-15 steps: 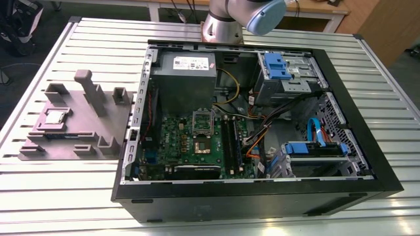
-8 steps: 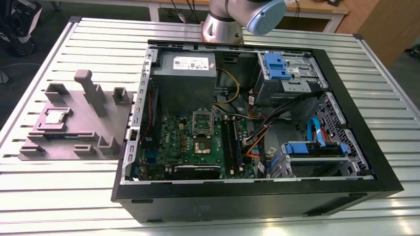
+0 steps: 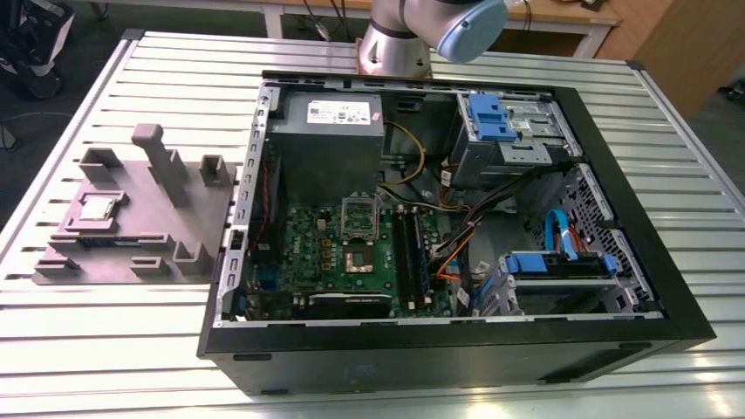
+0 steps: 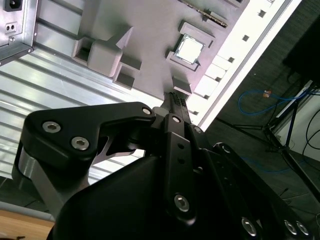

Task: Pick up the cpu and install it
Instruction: 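Reach for the cpu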

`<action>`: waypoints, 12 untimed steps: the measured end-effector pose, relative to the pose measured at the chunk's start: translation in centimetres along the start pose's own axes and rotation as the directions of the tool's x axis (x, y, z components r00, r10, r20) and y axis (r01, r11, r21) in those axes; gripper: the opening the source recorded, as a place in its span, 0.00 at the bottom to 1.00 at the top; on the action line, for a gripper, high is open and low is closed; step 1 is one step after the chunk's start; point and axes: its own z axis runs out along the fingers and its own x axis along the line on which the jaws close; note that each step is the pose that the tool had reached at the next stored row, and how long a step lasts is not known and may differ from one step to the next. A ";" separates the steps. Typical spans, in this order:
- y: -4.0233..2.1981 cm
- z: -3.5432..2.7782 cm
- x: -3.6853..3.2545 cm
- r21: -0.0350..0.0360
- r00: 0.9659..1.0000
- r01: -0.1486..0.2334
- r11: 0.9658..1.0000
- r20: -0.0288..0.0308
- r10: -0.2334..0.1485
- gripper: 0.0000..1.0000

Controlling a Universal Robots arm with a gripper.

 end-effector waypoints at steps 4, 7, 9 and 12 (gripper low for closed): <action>0.00 0.00 0.00 0.000 1.000 0.000 1.000 0.000 0.000 0.10; -0.01 0.01 0.16 0.000 1.000 0.000 1.000 0.000 0.000 0.10; -0.06 0.04 0.87 0.000 1.000 0.000 1.000 0.000 0.000 0.10; -0.11 0.08 1.51 0.000 1.000 0.000 1.000 0.000 0.000 0.10</action>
